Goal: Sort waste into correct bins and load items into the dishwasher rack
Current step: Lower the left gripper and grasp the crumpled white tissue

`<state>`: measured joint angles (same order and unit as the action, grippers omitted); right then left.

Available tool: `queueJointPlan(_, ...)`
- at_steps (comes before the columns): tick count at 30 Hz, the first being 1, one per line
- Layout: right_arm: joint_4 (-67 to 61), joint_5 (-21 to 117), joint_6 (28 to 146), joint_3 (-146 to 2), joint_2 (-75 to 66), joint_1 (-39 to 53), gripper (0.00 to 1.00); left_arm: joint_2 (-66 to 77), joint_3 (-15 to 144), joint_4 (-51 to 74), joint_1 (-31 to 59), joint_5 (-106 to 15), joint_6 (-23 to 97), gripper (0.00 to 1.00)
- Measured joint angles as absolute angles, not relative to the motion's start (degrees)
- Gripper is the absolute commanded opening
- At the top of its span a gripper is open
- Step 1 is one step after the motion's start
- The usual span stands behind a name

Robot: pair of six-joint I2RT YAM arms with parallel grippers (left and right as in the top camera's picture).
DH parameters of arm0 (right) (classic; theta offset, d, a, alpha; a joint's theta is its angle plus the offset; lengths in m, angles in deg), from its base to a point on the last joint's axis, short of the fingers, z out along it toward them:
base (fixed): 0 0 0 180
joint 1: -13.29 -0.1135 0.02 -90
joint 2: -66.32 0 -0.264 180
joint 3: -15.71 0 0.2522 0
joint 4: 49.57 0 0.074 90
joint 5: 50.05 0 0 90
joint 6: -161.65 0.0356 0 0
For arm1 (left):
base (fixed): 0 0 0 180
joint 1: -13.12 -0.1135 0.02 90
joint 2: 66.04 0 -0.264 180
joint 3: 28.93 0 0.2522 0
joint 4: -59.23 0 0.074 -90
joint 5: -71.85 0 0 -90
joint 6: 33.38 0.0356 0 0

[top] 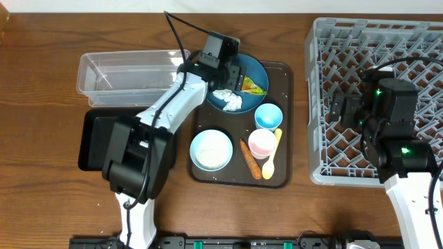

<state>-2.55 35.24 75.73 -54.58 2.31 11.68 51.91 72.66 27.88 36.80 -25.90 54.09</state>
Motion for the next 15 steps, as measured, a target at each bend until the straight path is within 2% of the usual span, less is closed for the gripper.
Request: queueJointPlan(15,-1.3,35.2,75.7,-54.6,2.3,11.7,0.99,53.0,72.7,29.2,36.8,-20.2,54.1,0.74)
